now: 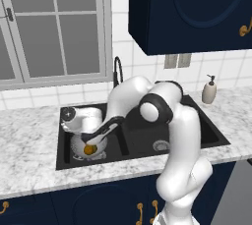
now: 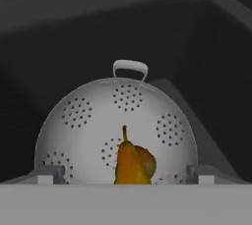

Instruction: Put the colander in the sink, put the pear, mango in the colander, and turn on the sink faucet and pour water over the colander.

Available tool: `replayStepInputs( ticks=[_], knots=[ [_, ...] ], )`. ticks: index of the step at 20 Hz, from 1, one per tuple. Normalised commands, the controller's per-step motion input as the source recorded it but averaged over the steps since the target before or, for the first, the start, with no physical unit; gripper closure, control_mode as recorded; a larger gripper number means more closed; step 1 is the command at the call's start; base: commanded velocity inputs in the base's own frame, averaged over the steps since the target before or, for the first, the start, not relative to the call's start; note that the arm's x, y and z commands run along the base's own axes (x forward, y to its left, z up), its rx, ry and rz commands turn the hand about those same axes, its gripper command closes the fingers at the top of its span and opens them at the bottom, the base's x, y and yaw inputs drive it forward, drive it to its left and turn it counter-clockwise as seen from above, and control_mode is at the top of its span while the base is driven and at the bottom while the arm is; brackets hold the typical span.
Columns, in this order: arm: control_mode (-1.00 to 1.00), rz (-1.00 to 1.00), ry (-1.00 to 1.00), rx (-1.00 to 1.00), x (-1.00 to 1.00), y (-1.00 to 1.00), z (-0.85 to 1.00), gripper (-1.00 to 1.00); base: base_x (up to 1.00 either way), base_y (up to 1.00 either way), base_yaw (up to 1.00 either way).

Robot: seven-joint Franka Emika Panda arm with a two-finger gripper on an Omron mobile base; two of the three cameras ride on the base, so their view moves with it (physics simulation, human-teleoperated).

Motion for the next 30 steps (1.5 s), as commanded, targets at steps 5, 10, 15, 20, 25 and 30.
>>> replayStepInputs(
  ticks=[5,10,15,20,25,30],
  knots=[
    [-1.0,0.0,-0.05,0.06,-0.31,0.25,1.0,-1.0,0.0,0.0,0.0],
    [-1.0,0.0,-0.05,0.1,-0.24,0.17,1.0,-1.0,0.0,0.0,0.0],
    [-1.0,-0.08,0.01,0.22,-0.33,-0.04,1.0,-1.0,0.0,0.0,0.0],
    [-1.0,-0.15,-0.05,0.34,-0.57,-0.32,1.0,-1.0,0.0,0.0,0.0],
    [-1.0,0.0,-0.04,0.26,-0.41,-0.43,0.97,-1.0,0.0,0.0,0.0],
    [-1.0,-0.01,0.0,0.41,-0.18,-0.67,0.84,-1.0,0.0,0.0,0.0]
  ],
)
